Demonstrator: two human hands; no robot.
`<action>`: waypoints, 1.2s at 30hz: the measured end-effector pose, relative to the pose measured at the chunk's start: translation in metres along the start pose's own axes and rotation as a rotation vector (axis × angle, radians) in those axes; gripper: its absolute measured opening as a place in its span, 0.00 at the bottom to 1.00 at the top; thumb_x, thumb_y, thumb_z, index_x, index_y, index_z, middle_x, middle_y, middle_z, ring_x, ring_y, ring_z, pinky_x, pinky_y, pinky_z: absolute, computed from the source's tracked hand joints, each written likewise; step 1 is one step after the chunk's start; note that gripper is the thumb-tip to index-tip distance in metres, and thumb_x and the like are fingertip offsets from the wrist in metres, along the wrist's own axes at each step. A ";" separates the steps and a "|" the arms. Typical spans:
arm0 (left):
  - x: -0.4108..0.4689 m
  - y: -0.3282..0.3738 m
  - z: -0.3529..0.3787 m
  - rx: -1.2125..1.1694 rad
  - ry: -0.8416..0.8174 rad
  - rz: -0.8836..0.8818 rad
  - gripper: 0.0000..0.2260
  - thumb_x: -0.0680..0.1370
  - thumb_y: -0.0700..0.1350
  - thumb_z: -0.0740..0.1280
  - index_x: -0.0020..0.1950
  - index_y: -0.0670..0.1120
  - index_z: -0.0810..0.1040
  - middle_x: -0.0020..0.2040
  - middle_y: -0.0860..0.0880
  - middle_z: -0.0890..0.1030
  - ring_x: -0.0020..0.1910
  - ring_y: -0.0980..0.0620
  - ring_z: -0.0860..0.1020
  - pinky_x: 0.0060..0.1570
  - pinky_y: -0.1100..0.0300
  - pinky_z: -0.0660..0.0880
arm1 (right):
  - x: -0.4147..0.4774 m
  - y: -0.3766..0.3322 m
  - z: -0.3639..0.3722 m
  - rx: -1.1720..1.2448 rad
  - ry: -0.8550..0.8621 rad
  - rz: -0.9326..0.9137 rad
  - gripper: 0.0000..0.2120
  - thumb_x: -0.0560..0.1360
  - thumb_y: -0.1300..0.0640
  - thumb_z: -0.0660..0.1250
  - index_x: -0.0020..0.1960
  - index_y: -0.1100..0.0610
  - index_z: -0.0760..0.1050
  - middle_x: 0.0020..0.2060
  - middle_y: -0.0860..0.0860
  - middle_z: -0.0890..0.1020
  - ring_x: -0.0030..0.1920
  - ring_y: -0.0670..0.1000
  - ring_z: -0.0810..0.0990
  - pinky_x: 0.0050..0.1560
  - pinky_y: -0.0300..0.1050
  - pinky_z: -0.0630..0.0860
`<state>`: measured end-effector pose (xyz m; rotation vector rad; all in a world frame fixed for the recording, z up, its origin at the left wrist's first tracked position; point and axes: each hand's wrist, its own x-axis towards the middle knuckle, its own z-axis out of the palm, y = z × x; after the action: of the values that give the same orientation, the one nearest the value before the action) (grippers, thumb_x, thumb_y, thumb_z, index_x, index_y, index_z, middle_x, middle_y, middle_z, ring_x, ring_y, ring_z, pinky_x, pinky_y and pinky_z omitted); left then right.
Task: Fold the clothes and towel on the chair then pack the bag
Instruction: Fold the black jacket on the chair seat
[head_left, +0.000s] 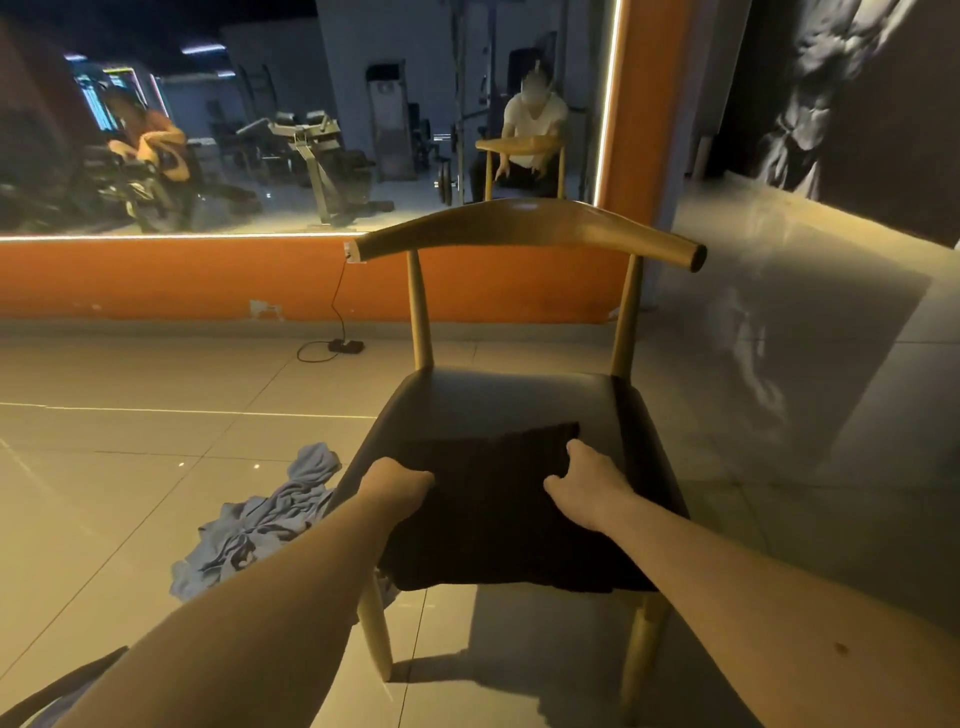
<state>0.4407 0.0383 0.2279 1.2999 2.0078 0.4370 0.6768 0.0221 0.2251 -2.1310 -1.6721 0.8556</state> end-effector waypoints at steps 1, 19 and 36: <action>-0.004 -0.007 -0.002 0.003 -0.009 0.048 0.12 0.82 0.48 0.67 0.58 0.41 0.76 0.46 0.45 0.78 0.45 0.49 0.78 0.48 0.56 0.72 | -0.005 -0.004 -0.002 -0.003 -0.030 -0.057 0.28 0.82 0.54 0.64 0.79 0.55 0.58 0.69 0.54 0.73 0.59 0.52 0.76 0.52 0.45 0.75; 0.000 -0.282 -0.133 -0.168 0.115 0.102 0.21 0.73 0.60 0.65 0.58 0.46 0.75 0.50 0.46 0.80 0.48 0.48 0.79 0.47 0.50 0.76 | -0.085 -0.171 0.211 0.057 -0.187 -0.409 0.23 0.81 0.57 0.66 0.71 0.54 0.61 0.61 0.50 0.76 0.61 0.54 0.77 0.65 0.56 0.76; 0.053 -0.519 -0.134 -0.484 0.124 -0.207 0.13 0.79 0.53 0.68 0.49 0.47 0.67 0.42 0.47 0.75 0.41 0.52 0.73 0.40 0.53 0.72 | -0.083 -0.265 0.510 -0.066 -0.599 -0.458 0.22 0.78 0.40 0.67 0.65 0.47 0.63 0.64 0.50 0.76 0.65 0.53 0.76 0.64 0.54 0.75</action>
<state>-0.0101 -0.1312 -0.0138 0.7768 1.9470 0.8569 0.1451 -0.0468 0.0018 -1.4865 -2.3705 1.3763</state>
